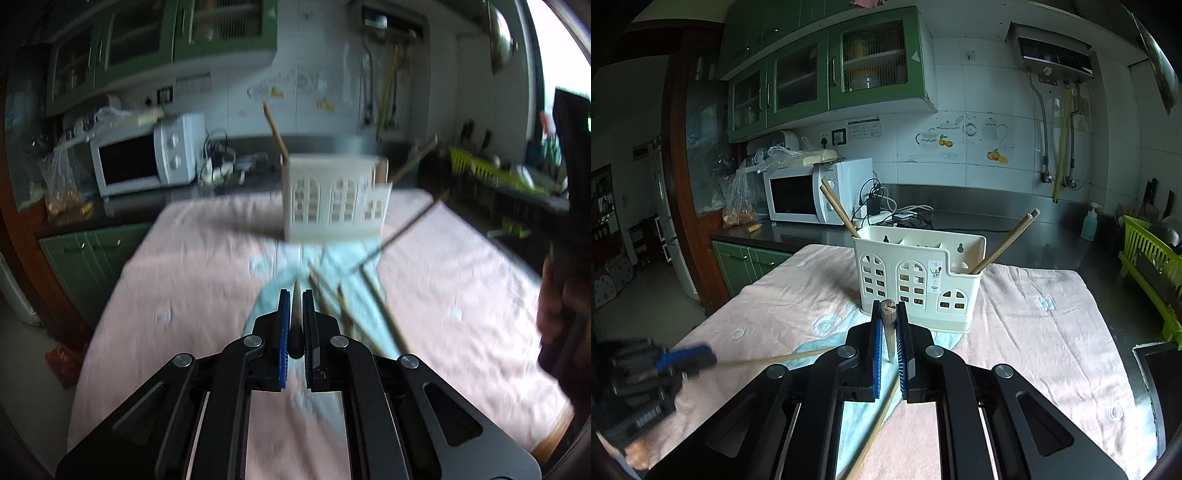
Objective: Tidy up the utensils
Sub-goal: 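Lift both chopsticks upright and carry them toward the white holder, then lower both chopsticks into the white holder and open both tools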
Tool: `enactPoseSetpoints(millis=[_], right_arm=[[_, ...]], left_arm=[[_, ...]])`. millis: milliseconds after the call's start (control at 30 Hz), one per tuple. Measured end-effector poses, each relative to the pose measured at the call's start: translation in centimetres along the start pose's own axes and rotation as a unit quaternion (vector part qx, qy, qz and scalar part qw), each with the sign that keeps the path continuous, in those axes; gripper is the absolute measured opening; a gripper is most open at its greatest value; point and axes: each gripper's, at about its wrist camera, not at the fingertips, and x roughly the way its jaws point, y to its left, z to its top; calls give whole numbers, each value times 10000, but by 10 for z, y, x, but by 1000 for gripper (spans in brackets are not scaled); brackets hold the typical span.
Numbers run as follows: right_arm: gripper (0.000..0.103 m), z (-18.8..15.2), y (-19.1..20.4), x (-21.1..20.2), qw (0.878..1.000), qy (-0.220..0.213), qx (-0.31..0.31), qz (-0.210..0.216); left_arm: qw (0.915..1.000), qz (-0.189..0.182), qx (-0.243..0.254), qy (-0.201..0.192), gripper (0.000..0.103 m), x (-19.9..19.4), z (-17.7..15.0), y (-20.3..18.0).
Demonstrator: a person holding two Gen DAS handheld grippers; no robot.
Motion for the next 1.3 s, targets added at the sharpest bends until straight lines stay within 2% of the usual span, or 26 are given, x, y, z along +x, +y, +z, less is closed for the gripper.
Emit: enactPoseSetpoints(millis=[233,667,933,1067,1300], right_arm=[[7,5,-1,9,10000,-17,-36,16],[7,13,-9,31,10000,-3,44,47],[7,19,-10,38,10000,-30,-11,47],[7,27,-11,40,9998,28,-38,167],[7,69,-27,27,9992,14,-58,402]], left_arm=[[9994,-21,-119,-323,5,14,26,5],[9961,-122,-490,-726,5,34,42,17],[9963,-124,-586,-615,5,59,44,16],[9956,-222,-649,-639,4,53,58,19],[9924,-469,-644,-934,4,29,95,20]])
